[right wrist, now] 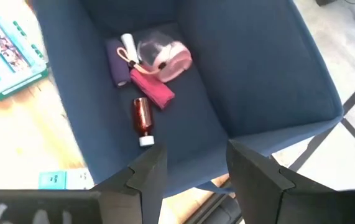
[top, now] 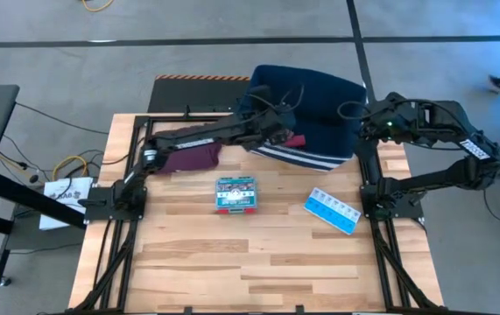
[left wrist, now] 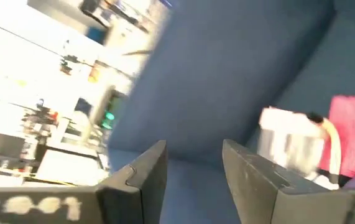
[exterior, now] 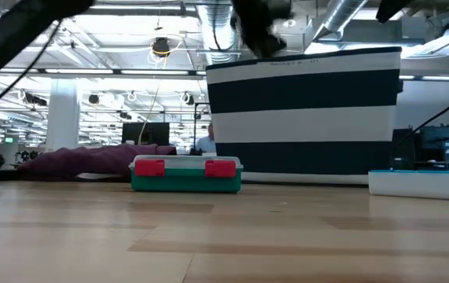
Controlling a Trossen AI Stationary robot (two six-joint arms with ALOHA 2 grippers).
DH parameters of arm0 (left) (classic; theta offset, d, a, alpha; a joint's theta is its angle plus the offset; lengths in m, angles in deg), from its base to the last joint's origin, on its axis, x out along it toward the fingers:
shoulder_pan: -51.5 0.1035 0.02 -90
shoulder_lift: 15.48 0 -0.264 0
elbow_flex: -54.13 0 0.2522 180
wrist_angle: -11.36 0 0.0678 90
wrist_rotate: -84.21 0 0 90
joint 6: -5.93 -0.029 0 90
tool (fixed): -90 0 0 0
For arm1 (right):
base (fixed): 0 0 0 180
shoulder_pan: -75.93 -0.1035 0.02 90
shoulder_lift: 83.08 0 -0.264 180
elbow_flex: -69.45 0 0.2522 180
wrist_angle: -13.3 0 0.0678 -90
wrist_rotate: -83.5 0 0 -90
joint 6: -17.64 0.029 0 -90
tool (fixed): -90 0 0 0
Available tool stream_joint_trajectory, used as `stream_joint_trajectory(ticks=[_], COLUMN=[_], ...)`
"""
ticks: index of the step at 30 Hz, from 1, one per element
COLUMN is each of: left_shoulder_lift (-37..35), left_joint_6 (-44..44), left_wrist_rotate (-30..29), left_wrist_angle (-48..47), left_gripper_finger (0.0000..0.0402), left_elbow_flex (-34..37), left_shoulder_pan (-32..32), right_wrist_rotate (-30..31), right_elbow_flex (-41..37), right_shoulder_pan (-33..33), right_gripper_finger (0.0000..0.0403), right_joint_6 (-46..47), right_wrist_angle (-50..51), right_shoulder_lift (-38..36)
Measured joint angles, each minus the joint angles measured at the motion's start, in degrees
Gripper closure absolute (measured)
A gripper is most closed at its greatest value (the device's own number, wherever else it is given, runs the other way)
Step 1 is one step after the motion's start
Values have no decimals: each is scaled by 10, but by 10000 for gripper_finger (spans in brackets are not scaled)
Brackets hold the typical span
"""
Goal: Pick & place medical supplies in basket/bin
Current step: Put the green first aid kit into the blue bin
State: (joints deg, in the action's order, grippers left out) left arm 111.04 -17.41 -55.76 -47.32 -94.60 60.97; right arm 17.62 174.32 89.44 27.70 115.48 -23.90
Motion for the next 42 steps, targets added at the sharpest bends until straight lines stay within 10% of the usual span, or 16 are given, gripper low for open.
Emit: stream_joint_trajectory(ticks=[10, 27, 42], left_shoulder_lift=[-142, -274, -269], left_joint_6=[9, 371, 370], left_wrist_rotate=[-17, 67, 208], left_wrist_angle=[-37, -458, -250], left_gripper_finger=[255, 255, 266], left_elbow_flex=[-1, 6, 406], left_shoulder_pan=[-93, -285, -336], right_wrist_rotate=[-20, -121, -119], right_elbow_flex=[-19, -160, -179], right_shoulder_pan=[0, -156, -246], right_gripper_finger=[244, 244, 244], right_joint_6=[34, 32, 30], right_wrist_angle=[16, -199, -244], right_shoulder_lift=[0, 9, 96])
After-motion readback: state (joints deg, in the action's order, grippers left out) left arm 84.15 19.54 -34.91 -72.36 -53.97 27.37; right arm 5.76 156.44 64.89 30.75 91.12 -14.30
